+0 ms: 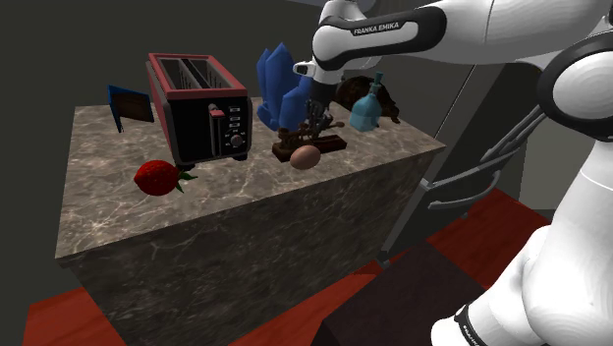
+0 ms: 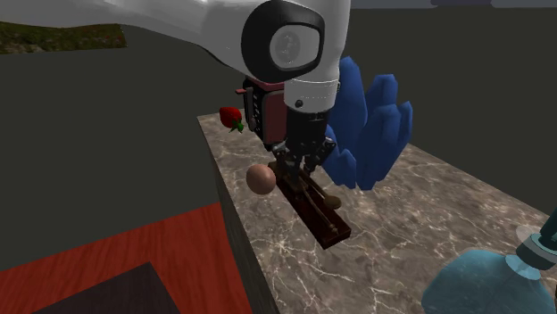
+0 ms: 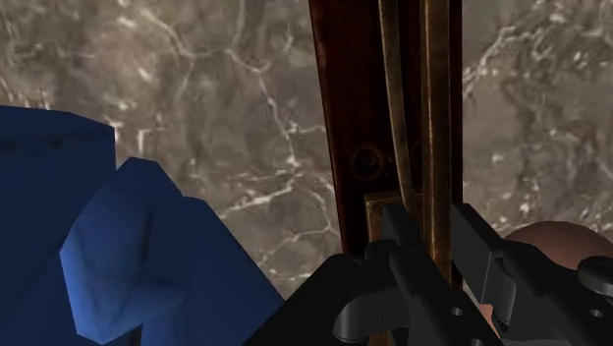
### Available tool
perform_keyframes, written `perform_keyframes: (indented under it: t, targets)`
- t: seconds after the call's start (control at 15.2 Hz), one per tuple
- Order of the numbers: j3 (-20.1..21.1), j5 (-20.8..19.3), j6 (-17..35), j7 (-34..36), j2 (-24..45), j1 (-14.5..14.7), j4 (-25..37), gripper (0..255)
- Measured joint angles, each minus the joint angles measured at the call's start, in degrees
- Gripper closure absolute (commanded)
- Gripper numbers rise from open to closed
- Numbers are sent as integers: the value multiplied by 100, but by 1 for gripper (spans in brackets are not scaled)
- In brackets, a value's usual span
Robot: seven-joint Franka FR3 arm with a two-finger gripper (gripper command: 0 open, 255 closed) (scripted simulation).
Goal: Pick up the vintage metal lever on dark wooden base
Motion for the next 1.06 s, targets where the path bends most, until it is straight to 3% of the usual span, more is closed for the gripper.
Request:
perform_keyframes:
  t: [1.06]
  targets:
    - [-4,-11,-1154,42,44,-13,1152,255]
